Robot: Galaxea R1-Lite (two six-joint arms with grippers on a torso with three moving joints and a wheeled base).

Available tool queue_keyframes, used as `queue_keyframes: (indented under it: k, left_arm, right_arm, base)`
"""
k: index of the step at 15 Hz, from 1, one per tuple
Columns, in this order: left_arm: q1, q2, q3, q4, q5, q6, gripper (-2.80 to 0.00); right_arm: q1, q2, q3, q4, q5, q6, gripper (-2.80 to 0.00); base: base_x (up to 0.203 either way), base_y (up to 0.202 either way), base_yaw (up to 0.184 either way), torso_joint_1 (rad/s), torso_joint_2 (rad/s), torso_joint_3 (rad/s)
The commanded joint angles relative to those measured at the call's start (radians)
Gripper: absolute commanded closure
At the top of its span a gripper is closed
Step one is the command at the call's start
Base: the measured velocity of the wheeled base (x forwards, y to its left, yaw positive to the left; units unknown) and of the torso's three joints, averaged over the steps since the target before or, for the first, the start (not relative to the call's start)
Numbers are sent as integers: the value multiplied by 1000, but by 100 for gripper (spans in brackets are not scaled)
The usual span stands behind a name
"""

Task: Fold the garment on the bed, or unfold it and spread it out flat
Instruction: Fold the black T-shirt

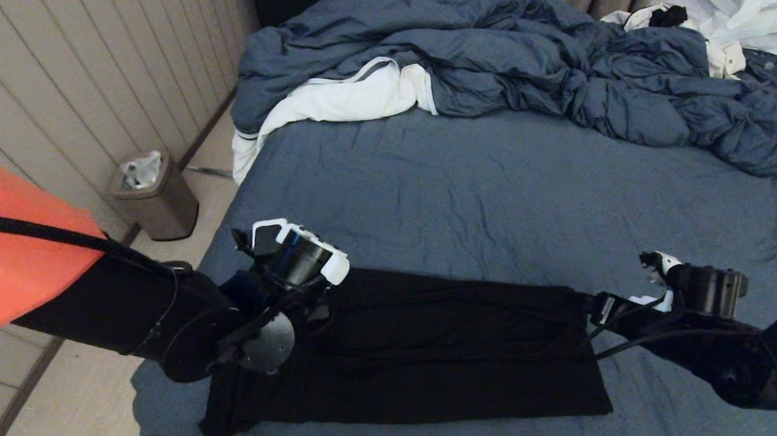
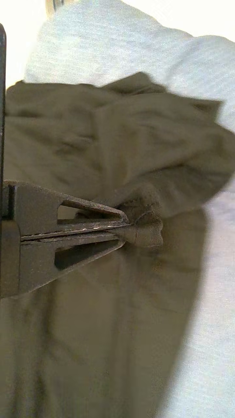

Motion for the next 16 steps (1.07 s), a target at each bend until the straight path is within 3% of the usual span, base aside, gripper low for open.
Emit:
queue_keyframes:
  k: [1,7,8,16]
  left_arm:
    - [-23,-7,50,-2,6,-4,0]
    - [-86,-1,118,-12,6,-57,0]
    - [-98,-1,122,-8,6,-72,-280]
    - [-155,-22,157,-9,31,-83,-280]
  right_arm:
    - [-2,14,-4,-6,1,1,-280]
    - [-1,15,-3,-7,1,1,-280]
    - [-1,16,-3,-7,1,1,-280]
    - [-2,18,-4,-7,-1,1,-280]
  base:
    - [0,0,0,0,0,0]
    - [0,0,0,0,0,0]
    - [0,0,0,0,0,0]
    - [0,0,0,0,0,0]
